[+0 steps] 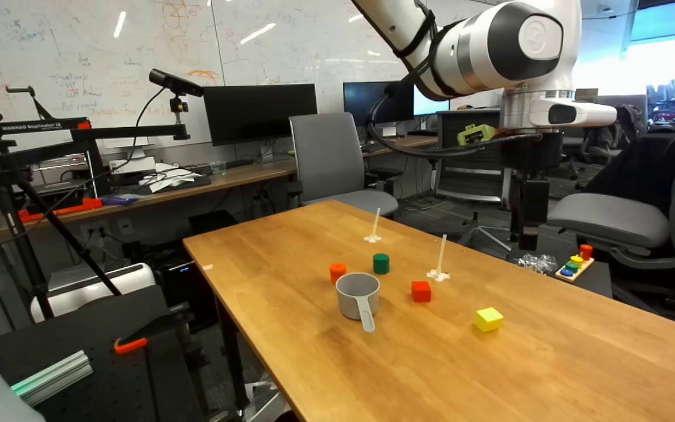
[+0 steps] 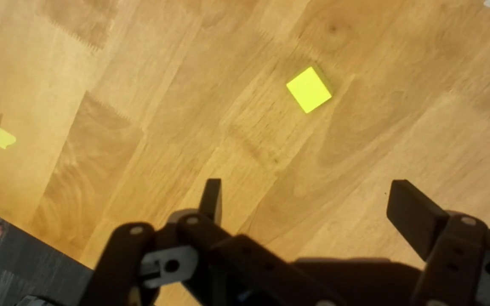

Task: Place the yellow, green and orange blocks inside the measuring cup

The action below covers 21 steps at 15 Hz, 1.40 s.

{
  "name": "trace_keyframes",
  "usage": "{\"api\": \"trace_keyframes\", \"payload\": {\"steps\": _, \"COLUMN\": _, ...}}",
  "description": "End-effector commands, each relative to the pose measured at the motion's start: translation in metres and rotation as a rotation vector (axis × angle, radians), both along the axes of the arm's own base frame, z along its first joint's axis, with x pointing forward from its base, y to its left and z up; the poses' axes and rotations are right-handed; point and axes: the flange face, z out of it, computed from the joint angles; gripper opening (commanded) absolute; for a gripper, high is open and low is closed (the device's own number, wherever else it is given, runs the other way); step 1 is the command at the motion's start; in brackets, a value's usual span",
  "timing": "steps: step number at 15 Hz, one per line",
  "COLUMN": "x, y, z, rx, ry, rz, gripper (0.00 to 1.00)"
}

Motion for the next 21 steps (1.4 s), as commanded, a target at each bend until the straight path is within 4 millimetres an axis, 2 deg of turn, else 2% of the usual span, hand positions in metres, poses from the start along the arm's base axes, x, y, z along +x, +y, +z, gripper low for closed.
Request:
{"api": "trace_keyframes", "payload": {"steps": 1, "x": 0.019, "y": 0.013, "z": -0.009, "rx": -0.002, "ry": 0.036, "rz": 0.036, "gripper": 1.00}}
{"api": "trace_keyframes", "payload": {"steps": 4, "x": 0.014, "y": 0.026, "z": -0.019, "rx": 0.008, "ry": 0.120, "rz": 0.190, "gripper": 1.00}}
{"api": "trace_keyframes", "payload": {"steps": 7, "x": 0.011, "y": 0.029, "z": -0.026, "rx": -0.008, "ry": 0.178, "rz": 0.290, "gripper": 1.00}}
{"api": "trace_keyframes", "payload": {"steps": 10, "x": 0.008, "y": 0.015, "z": -0.039, "rx": -0.059, "ry": 0.214, "rz": 0.352, "gripper": 1.00}}
{"api": "trace_keyframes", "payload": {"steps": 13, "x": 0.007, "y": -0.002, "z": -0.061, "rx": -0.134, "ry": 0.244, "rz": 0.337, "gripper": 1.00}}
{"api": "trace_keyframes", "payload": {"steps": 14, "x": 0.007, "y": -0.005, "z": -0.059, "rx": -0.149, "ry": 0.238, "rz": 0.312, "gripper": 1.00}}
{"api": "trace_keyframes", "payload": {"steps": 15, "x": -0.002, "y": -0.001, "z": -0.061, "rx": -0.089, "ry": 0.240, "rz": 0.320, "gripper": 1.00}}
{"api": "trace_keyframes", "payload": {"steps": 17, "x": -0.002, "y": -0.009, "z": -0.067, "rx": -0.107, "ry": 0.249, "rz": 0.316, "gripper": 1.00}}
{"api": "trace_keyframes", "payload": {"steps": 21, "x": 0.002, "y": -0.008, "z": -0.068, "rx": -0.110, "ry": 0.225, "rz": 0.322, "gripper": 1.00}}
